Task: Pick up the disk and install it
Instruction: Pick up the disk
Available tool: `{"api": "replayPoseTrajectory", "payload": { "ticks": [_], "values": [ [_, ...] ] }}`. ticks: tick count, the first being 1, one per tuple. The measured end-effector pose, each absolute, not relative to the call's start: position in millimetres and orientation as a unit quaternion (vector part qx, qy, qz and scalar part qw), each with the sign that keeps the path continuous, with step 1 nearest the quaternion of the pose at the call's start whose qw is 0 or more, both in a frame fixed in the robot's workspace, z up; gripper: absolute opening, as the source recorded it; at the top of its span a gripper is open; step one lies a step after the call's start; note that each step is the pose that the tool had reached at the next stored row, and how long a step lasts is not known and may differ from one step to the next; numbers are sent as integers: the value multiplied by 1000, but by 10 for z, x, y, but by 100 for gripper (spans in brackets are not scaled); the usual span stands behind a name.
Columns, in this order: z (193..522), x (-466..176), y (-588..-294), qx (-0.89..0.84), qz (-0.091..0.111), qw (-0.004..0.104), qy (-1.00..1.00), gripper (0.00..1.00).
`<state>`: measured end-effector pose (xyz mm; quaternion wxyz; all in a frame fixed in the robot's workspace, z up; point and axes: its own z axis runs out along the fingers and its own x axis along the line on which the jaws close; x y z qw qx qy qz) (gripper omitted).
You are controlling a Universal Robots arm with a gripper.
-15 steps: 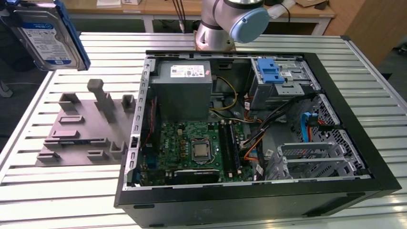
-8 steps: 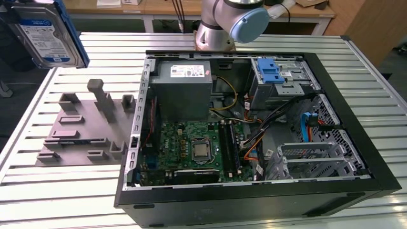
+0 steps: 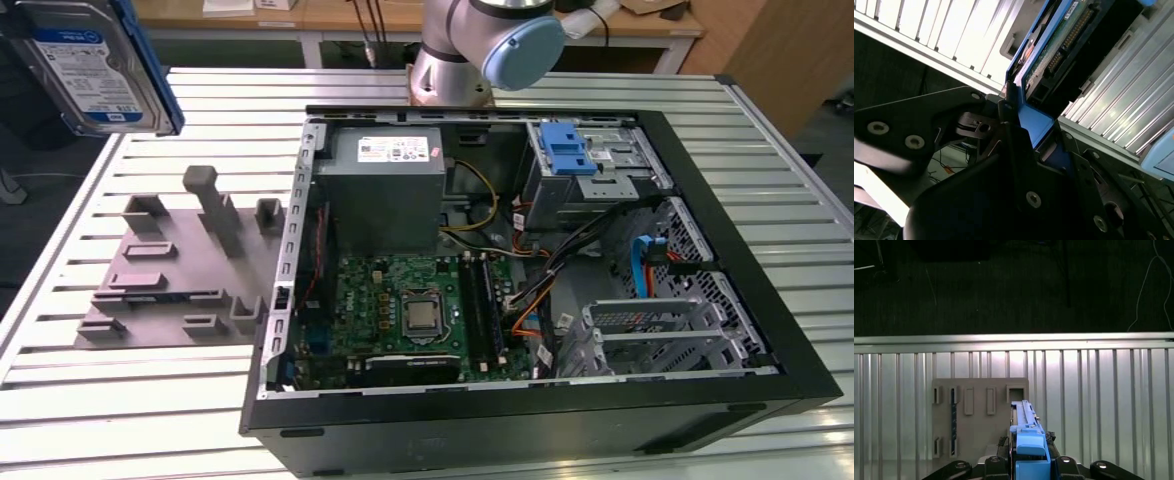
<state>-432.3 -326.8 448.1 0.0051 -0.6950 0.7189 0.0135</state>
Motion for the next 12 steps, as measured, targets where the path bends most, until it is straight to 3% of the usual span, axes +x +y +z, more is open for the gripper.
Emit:
{"api": "replayPoseTrajectory", "payload": {
  "ticks": [12],
  "values": [
    [4727,-4323,-3260,-695,13,5,719,36]
  ]
}}
